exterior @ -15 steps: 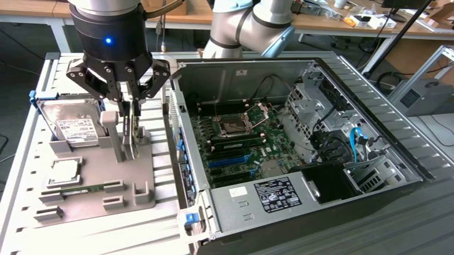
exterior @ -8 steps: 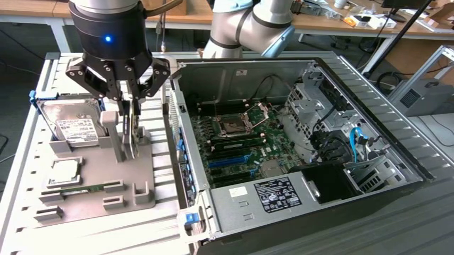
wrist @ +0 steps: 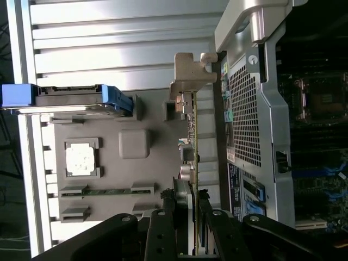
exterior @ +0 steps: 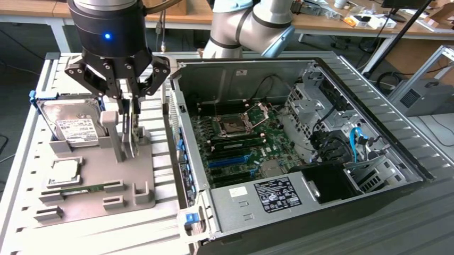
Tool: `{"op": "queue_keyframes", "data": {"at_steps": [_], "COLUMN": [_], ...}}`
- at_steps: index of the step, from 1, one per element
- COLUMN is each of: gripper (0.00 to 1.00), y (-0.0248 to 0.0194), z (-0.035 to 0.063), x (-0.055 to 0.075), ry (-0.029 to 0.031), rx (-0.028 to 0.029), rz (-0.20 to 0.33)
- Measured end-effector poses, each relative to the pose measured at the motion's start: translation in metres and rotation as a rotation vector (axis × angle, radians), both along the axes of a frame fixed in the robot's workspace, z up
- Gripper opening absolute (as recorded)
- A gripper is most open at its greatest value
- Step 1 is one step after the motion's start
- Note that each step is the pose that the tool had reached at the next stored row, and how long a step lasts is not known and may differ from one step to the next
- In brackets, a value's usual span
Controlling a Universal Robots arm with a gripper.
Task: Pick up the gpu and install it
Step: 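Pick up the gpu and move the gpu toward the slot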
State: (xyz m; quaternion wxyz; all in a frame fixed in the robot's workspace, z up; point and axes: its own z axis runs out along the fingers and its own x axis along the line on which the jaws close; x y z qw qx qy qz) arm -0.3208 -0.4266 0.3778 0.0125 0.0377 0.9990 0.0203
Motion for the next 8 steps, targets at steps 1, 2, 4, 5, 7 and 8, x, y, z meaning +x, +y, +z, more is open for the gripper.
{"op": "queue_keyframes", "data": {"at_steps": [1,2,4,5,7,8], "gripper": [0.27,0.27,0.27,0.27,0.27,0.27], "y": [0.0,0.0,0.0,0.0,0.0,0.0], "z": [0.0004,0.0008,0.0017,0.0021,0.0029,0.0032], "x": [0.0,0.0,0.0,0.0,0.0,0.0], "ry": [0.0,0.0,0.0,0.0,0.0,0.0], "rx": [0.0,0.0001,0.0001,0.0001,0.0,0.0001], "rz": [0.0,0.0,0.0,0.0,0.0,0.0]}}
